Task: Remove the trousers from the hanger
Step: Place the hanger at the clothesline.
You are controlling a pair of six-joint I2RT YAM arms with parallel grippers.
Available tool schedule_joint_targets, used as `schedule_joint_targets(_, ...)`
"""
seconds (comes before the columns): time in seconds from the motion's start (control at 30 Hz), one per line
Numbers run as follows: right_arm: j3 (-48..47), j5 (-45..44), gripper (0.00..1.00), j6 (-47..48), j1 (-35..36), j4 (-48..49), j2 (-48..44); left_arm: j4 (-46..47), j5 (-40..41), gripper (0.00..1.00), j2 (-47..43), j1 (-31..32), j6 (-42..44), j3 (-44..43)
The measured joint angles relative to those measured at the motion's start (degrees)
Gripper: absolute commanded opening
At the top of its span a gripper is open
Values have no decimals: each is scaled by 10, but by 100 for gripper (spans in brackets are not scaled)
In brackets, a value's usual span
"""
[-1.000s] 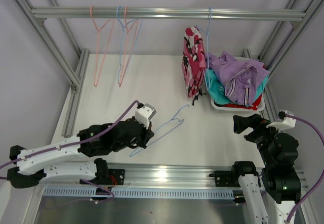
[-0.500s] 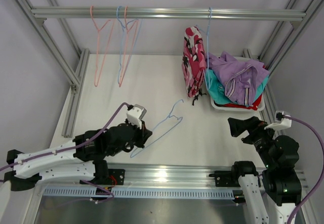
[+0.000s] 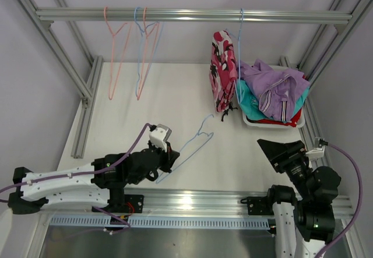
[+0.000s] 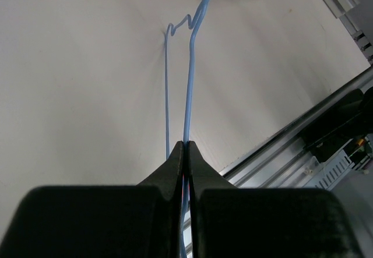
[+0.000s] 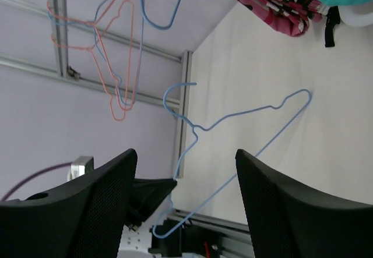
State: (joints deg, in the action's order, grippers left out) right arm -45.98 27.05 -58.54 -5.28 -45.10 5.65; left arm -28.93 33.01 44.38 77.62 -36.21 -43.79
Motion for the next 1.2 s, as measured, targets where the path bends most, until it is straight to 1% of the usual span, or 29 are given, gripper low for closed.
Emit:
schedule_joint_targets(0.13, 1, 62, 70, -15, -65, 2, 1, 18, 10, 0, 5, 5, 0, 0)
schedule_joint_targets(0.2, 1, 79, 70, -14, -72, 6, 5, 24, 14, 1, 6, 6, 0, 0)
schedule_joint_targets(0.3, -4, 94, 75, -3, -73, 10, 24, 32, 16, 1, 6, 6, 1, 0)
schedule_joint_targets(0.33, -12, 96, 79, 6, -74, 8, 38, 33, 17, 1, 6, 7, 1, 0)
schedule_joint_targets(0.47, -90, 100, 82, 61, -76, -8, 141, 34, 24, 0, 11, 7, 2, 0)
schedule_joint_targets(0.6, -199, 109, 82, 119, -76, -23, 246, 34, 30, 1, 14, 7, 3, 0)
schedule_joint_targets(0.7, -275, 125, 80, 149, -55, -25, 322, 34, 34, 0, 13, 7, 3, 0)
schedule_joint_targets(0.73, -284, 128, 79, 155, -46, -23, 337, 34, 35, 0, 13, 7, 4, 0)
schedule_joint_targets(0.83, -287, 135, 79, 168, -5, -27, 375, 34, 39, 1, 13, 7, 7, 0)
schedule_joint_targets(0.97, -310, 114, 81, 199, 76, -62, 430, 37, 39, 0, 16, 7, 8, 0)
schedule_joint_targets(1.1, -361, 101, 80, 226, 100, -70, 491, 42, 39, 0, 24, 7, 8, 0)
schedule_joint_targets(1.2, -353, 91, 80, 225, 121, -63, 493, 43, 41, 1, 25, 7, 8, 0)
